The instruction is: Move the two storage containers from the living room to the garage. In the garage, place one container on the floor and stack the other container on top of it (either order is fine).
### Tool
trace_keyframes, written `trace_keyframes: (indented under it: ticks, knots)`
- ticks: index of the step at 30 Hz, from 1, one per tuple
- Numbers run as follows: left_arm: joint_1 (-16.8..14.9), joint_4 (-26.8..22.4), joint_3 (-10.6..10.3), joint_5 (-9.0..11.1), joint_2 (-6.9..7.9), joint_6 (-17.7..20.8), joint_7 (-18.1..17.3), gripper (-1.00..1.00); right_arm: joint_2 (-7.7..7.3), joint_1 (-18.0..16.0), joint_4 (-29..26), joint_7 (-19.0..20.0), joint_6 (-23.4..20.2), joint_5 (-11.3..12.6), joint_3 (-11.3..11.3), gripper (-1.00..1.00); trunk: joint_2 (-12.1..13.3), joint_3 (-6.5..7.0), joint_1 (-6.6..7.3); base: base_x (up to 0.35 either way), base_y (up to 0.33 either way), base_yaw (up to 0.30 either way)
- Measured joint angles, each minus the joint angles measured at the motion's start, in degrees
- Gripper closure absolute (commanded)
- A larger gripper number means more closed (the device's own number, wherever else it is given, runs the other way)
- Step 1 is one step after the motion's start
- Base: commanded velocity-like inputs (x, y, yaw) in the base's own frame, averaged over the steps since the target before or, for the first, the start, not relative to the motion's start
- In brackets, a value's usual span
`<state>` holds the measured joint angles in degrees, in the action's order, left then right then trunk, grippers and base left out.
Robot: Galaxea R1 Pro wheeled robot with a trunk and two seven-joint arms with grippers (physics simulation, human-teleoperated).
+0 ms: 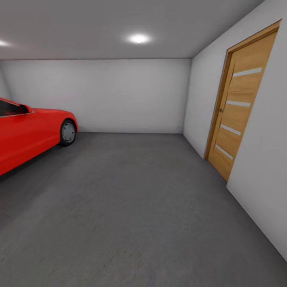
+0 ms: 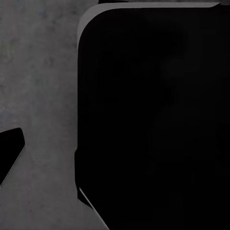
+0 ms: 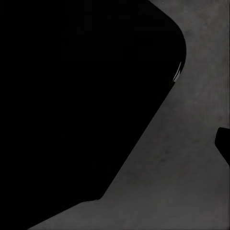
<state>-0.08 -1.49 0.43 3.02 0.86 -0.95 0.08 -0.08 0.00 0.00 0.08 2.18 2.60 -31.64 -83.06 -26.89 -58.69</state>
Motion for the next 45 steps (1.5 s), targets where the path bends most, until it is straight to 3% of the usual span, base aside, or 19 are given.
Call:
trace_keyframes:
  ticks: [45]
  knots:
    - [0.00,0.00,0.06,-0.05,0.02,0.00,0.00,-1.00,0.08,0.00,0.00,0.00,0.02,-0.04,-0.09,-1.00,0.00,0.00,0.00,0.323,0.000,0.000]
